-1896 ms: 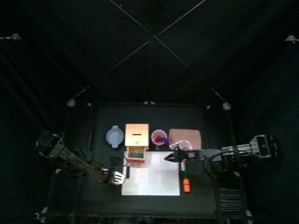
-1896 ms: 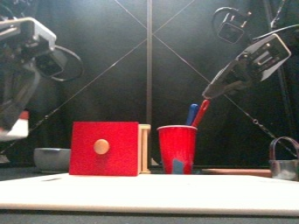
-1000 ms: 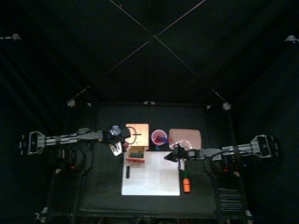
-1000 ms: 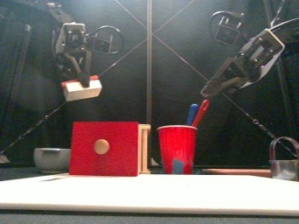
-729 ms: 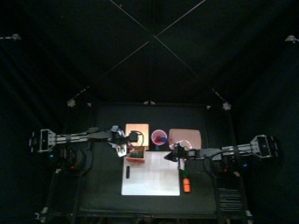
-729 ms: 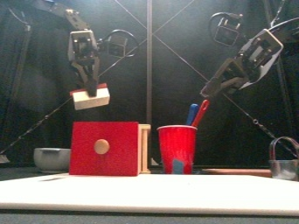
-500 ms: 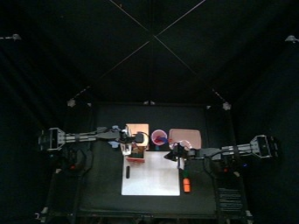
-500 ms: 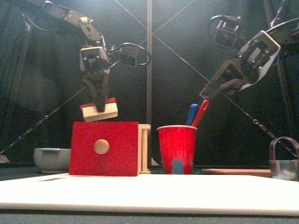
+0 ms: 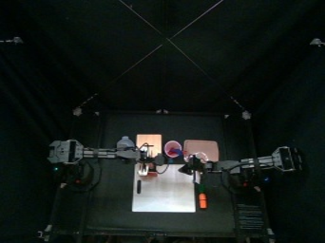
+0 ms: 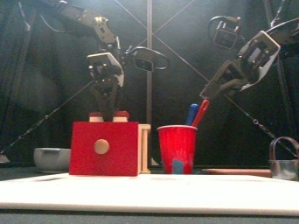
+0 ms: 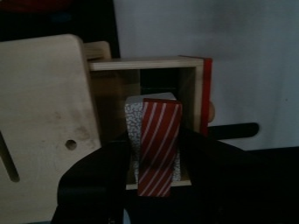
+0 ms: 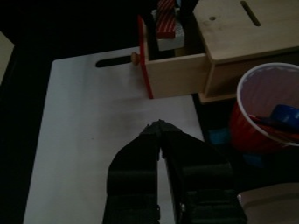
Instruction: Drop salmon sushi into open drawer
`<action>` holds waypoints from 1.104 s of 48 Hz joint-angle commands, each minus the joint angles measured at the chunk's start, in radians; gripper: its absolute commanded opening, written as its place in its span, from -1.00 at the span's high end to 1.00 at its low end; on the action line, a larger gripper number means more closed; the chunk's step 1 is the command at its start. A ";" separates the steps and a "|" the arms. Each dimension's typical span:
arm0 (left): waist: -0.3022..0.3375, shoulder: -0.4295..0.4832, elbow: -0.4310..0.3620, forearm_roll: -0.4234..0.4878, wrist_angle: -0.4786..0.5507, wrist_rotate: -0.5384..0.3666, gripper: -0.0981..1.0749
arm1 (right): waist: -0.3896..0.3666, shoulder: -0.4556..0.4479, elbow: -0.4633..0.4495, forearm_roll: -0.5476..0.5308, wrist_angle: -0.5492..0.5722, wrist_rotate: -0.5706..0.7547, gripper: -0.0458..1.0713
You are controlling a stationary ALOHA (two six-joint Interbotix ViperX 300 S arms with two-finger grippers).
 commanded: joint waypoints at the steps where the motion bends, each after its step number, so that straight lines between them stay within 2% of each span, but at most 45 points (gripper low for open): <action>1: 0.005 -0.008 -0.032 0.028 -0.006 0.002 -0.35 | 0.000 -0.006 -0.006 0.002 -0.003 0.002 0.87; 19: -0.011 0.002 -0.034 0.166 -0.015 -0.055 -0.35 | 0.000 -0.006 -0.008 0.002 -0.003 0.002 0.87; 42: -0.023 0.003 -0.023 0.166 -0.032 -0.072 -0.40 | 0.006 -0.006 -0.012 0.002 -0.005 0.002 0.87; 53: -0.023 0.002 -0.021 0.160 -0.035 -0.077 -0.57 | 0.018 -0.006 -0.014 0.002 -0.003 0.003 0.87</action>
